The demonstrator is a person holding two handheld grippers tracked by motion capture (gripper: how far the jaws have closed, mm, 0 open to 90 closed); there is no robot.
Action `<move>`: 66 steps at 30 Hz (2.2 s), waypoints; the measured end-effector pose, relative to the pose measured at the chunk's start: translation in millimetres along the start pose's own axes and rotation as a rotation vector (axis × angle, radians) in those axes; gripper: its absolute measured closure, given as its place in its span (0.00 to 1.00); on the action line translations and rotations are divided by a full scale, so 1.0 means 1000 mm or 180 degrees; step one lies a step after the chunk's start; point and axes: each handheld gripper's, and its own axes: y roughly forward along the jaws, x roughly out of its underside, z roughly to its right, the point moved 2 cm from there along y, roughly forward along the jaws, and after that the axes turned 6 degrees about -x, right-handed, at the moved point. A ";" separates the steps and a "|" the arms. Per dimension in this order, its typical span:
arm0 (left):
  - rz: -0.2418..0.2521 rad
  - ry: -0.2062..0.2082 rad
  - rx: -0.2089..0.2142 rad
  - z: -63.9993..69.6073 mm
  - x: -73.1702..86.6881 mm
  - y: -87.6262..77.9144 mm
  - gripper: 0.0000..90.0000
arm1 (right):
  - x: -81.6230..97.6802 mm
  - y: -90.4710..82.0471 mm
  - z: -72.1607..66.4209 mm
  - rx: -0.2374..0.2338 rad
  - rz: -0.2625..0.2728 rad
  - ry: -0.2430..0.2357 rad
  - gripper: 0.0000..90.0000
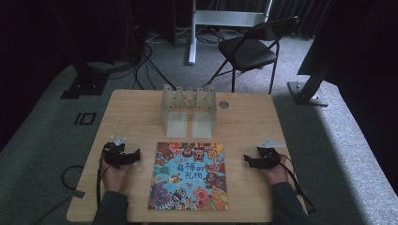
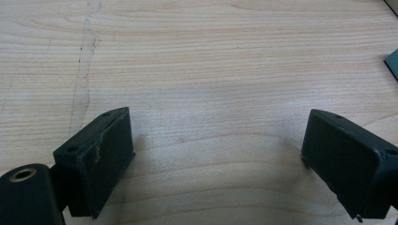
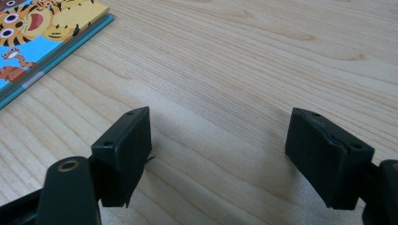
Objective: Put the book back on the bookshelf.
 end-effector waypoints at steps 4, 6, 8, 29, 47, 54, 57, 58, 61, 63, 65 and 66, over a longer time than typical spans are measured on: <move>0.0001 0.0001 -0.0002 0.000 0.000 0.000 0.11 | 0.000 0.001 0.001 0.0052 -0.0023 0.0032 0.18; 0.0001 0.0001 -0.0001 0.000 0.000 0.000 0.11 | -0.001 0.001 0.001 0.0048 -0.0044 0.0028 0.17; 0.0013 0.0003 0.0009 0.000 0.000 0.000 0.11 | -0.001 0.001 0.001 0.0064 -0.0053 0.0035 0.17; 0.0047 0.0230 0.0265 0.001 0.003 -0.006 0.21 | -0.040 -0.013 -0.035 0.0125 0.0167 -0.0321 0.26; 0.0372 0.0581 0.0747 0.041 0.008 -0.051 0.18 | -0.068 0.012 -0.071 -0.0305 0.0179 -0.0639 0.24; 0.0413 0.0785 0.0855 0.061 0.013 -0.064 0.18 | -0.080 0.026 -0.082 -0.0423 0.0123 -0.0702 0.21; 0.0422 0.0857 0.0910 0.070 0.015 -0.067 0.17 | -0.082 0.034 -0.084 -0.0523 0.0107 -0.0740 0.20; 0.0420 0.0865 0.0947 0.073 0.015 -0.067 0.17 | -0.083 0.037 -0.083 -0.0559 0.0111 -0.0732 0.19; 0.0416 0.0903 0.1042 0.082 0.017 -0.069 0.17 | -0.081 0.047 -0.080 -0.0596 0.0043 -0.0654 0.18; 0.0418 0.0949 0.1083 0.088 0.018 -0.070 0.17 | -0.078 0.054 -0.079 -0.0601 -0.0029 -0.0637 0.17; 0.0401 0.1022 0.1145 0.094 0.020 -0.072 0.17 | -0.076 0.059 -0.079 -0.0655 -0.0063 -0.0628 0.17; 0.0395 0.1077 0.1178 0.098 0.021 -0.072 0.17 | -0.075 0.061 -0.080 -0.0672 -0.0079 -0.0616 0.17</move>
